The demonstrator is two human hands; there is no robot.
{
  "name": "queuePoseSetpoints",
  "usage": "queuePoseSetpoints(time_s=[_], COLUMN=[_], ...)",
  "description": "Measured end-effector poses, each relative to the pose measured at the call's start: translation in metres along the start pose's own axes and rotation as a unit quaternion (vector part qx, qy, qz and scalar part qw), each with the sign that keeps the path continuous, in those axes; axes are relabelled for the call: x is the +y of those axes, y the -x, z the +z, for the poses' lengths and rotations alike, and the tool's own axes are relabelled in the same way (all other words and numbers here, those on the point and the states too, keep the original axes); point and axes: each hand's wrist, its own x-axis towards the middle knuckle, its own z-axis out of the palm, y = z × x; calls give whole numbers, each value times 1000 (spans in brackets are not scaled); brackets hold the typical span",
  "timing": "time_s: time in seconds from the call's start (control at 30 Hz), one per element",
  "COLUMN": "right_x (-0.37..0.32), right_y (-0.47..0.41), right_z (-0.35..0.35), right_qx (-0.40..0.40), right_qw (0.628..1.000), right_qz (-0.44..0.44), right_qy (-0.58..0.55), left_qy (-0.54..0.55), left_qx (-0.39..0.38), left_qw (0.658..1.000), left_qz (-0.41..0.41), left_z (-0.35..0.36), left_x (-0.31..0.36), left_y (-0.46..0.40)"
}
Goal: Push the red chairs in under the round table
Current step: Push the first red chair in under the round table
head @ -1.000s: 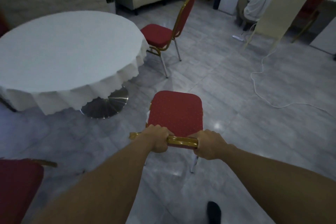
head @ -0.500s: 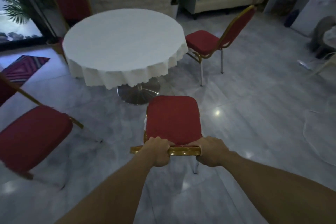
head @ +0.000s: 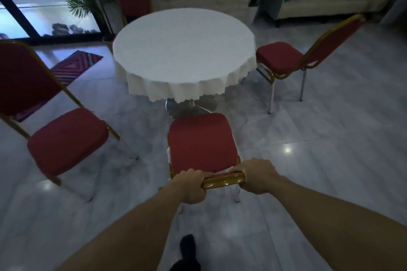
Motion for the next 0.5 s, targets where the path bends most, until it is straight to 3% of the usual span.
queuePoseSetpoints(time_s=[0.5], right_x=[49], right_y=[-188], right_z=[-87], right_qx=[-2], right_qw=[1000], right_qz=[-3], right_qy=[-18], left_qy=[45], left_qx=[27], left_qw=[999], left_qz=[-10], left_z=[-141], left_x=[-62], left_y=[-143])
